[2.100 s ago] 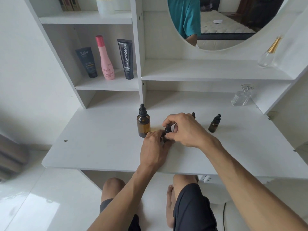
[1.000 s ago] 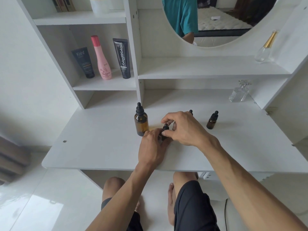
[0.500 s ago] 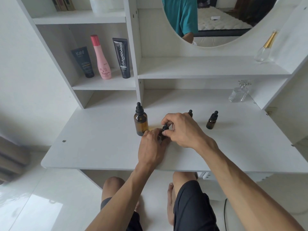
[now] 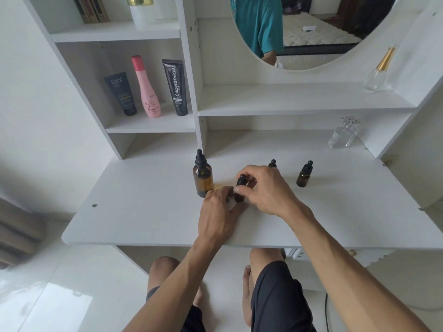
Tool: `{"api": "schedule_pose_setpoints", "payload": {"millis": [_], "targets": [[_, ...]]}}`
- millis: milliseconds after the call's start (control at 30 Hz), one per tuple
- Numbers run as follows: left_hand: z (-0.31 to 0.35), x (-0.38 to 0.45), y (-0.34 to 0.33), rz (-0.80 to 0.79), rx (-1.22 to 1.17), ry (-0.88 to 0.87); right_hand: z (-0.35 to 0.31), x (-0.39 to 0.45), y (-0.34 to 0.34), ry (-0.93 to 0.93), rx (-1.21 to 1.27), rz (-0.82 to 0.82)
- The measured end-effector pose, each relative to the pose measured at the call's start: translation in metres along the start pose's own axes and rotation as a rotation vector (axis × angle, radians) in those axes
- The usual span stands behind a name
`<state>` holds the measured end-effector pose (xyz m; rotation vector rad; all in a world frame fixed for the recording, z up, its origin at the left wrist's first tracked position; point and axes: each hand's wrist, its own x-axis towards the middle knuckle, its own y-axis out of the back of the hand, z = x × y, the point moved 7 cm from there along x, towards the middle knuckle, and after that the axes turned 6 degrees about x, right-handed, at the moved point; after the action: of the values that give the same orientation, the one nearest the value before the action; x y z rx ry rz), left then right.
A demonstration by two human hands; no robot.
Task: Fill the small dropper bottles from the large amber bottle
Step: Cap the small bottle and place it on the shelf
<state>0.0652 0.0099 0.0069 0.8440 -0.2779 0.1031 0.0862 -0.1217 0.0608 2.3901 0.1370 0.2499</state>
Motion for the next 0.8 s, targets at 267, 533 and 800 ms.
{"api": "schedule_pose_setpoints", "payload": {"millis": [267, 533, 800], "targets": [[0.019, 0.011, -0.022, -0.13, 0.223, -0.083, -0.014, 0.008, 0.049, 0.068, 0.145, 0.227], [0.02, 0.043, -0.05, -0.327, 0.401, -0.048, -0.047, 0.044, 0.09, 0.206, 0.186, 0.362], [0.014, 0.042, -0.058, -0.333, 0.485, -0.031, -0.083, 0.103, 0.108, 0.322, 0.207, 0.485]]}}
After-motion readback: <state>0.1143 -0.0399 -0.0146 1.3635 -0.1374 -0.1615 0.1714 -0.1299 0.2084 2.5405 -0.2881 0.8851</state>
